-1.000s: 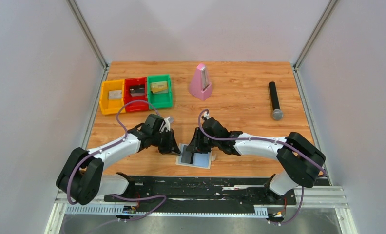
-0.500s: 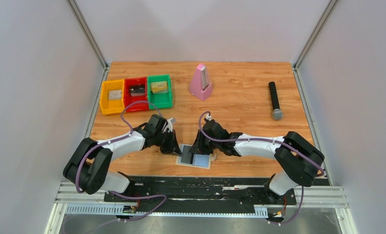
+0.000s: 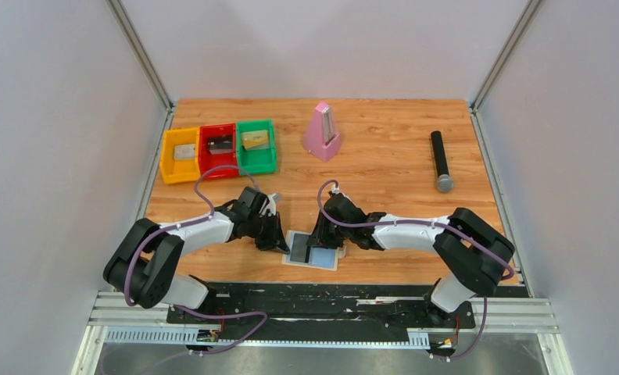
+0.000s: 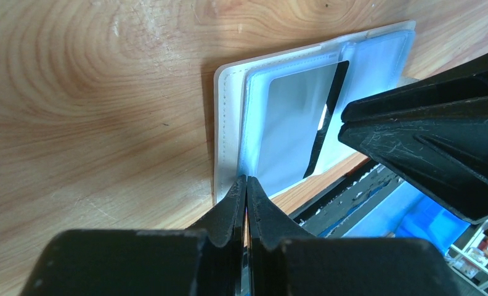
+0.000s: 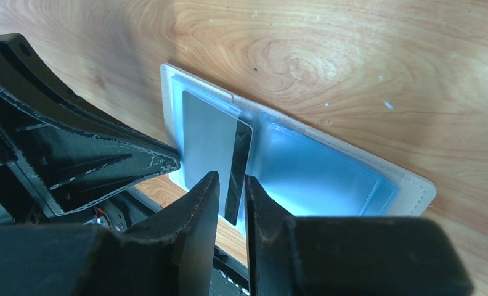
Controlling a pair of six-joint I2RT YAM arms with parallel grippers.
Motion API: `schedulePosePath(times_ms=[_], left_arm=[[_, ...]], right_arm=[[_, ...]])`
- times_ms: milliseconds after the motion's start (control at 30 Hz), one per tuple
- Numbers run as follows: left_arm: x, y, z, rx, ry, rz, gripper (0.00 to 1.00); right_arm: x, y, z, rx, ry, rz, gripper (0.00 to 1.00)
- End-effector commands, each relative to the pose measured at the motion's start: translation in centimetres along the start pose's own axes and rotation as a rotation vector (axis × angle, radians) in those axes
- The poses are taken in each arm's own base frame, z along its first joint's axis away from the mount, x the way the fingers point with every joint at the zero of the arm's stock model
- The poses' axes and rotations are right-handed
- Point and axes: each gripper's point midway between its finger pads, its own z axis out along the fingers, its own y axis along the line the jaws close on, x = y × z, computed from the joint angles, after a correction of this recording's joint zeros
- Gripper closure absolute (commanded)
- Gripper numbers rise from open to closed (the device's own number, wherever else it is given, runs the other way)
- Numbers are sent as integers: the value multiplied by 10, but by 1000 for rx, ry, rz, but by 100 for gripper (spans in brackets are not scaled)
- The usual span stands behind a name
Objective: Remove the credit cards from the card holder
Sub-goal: Remove the credit card from the card holder.
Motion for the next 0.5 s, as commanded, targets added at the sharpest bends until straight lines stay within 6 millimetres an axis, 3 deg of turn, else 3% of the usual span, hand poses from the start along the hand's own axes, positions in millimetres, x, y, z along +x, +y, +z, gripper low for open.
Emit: schedulePosePath(times_ms=[0,467], left_arm=[[-2,7,3,-14,-13,26,91],[0,8,4,-13,-11,19,91]], right_arm=[[-1,-7,5,27,-4,11,77],[3,-7,16,-1,15,26,79]])
